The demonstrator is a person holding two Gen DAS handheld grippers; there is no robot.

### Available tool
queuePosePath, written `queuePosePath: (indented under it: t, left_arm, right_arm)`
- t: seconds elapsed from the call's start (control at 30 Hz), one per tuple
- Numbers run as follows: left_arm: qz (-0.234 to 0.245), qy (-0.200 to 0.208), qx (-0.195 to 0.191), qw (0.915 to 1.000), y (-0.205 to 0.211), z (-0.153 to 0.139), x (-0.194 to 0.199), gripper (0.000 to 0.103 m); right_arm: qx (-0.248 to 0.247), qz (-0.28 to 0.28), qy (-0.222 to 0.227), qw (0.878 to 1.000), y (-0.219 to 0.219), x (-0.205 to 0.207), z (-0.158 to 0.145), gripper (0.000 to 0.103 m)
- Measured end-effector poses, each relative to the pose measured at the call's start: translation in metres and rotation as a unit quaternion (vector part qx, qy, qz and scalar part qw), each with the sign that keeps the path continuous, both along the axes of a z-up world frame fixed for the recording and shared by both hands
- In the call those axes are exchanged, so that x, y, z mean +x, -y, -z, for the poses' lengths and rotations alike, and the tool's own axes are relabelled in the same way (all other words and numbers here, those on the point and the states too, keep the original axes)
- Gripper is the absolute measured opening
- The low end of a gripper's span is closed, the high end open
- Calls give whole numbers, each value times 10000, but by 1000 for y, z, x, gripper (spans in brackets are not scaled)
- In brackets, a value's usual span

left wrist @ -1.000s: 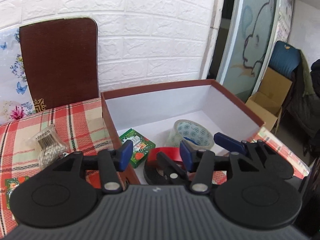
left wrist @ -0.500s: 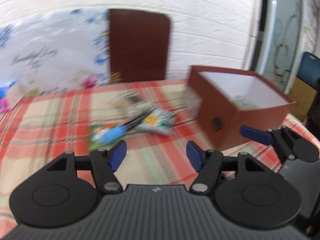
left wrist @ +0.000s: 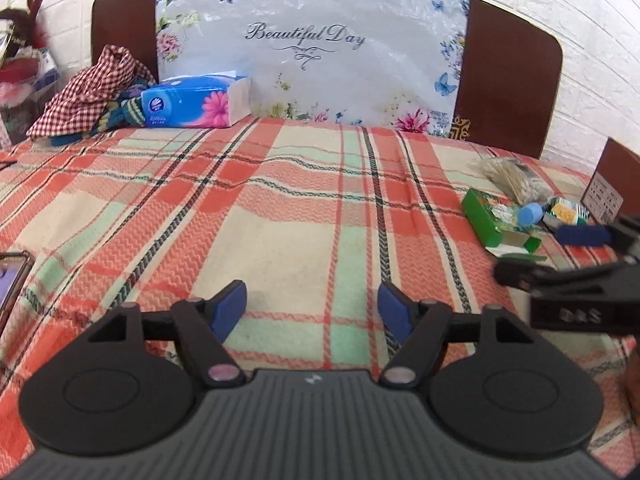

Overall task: Organize objects
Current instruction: 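Move the right tool to the green-and-white carton and grasp it, then lift the carton toward the left tool while the left tool grasps it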

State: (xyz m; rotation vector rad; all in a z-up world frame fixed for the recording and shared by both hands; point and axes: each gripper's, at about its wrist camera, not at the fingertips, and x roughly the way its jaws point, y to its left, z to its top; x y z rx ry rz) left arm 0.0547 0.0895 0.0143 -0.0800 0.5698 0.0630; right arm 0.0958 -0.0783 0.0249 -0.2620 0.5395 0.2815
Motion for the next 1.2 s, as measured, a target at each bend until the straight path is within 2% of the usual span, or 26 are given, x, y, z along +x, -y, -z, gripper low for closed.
queuePosePath:
  t: [0.1, 0.17, 0.2, 0.23, 0.27, 0.33, 0.5, 0.63, 0.77, 0.83, 0.9, 0.97, 1.07, 1.13, 1.2]
  left_arm:
    - [93, 31, -92, 9999, -3, 2, -1, 77]
    - [116, 51, -204, 9997, -6, 3, -1, 78]
    - [124, 57, -231, 9996, -7, 4, -1, 79]
    - [128, 57, -238, 9996, -7, 4, -1, 79]
    - [130, 54, -240, 9996, -7, 5, -1, 79]
    - [132, 51, -237, 9996, -7, 5, -1, 80]
    - [138, 28, -162, 9998, -5, 6, 0, 80]
    - [170, -12, -66, 9998, -2, 5, 1, 82]
    - [270, -202, 233, 9992, 11, 3, 1, 84]
    - [434, -396, -62, 9983, 19, -4, -3, 85]
    - [847, -572, -575, 9931, 35, -14, -9, 85]
    - [1332, -780, -1051, 9824, 56, -22, -13, 84]
    - [1836, -1012, -1149, 9710, 88, -31, -21, 82]
    - [2073, -1197, -1190, 9636, 102, -31, -24, 81]
    - [2205, -1495, -1151, 9570, 115, -26, -24, 77]
  right_arm:
    - [108, 34, -93, 9999, -8, 21, 0, 87]
    - [264, 74, -241, 9993, -8, 34, 2, 86]
    - [411, 89, -348, 9985, -6, 40, 3, 83]
    - [588, 85, -447, 9972, -2, 43, 3, 72]
    - [712, 67, -479, 9963, 1, 44, 3, 67]
    - [703, 68, -440, 9965, 3, 38, 3, 62]
    - [591, -31, -379, 9975, 11, -3, 4, 61]
    - [504, -178, -357, 9979, 28, -60, 6, 62]
    - [564, -141, -371, 9976, 49, -111, 6, 62]
    - [617, -58, -363, 9974, 57, -126, 6, 63]
    - [667, 31, -350, 9972, 63, -133, 6, 66]
    - [700, 98, -370, 9968, 66, -134, 7, 72]
    - [734, 141, -411, 9964, 69, -131, 7, 75]
    - [700, 162, -417, 9965, 70, -132, 9, 86]
    - [756, 170, -447, 9960, 73, -131, 10, 86]
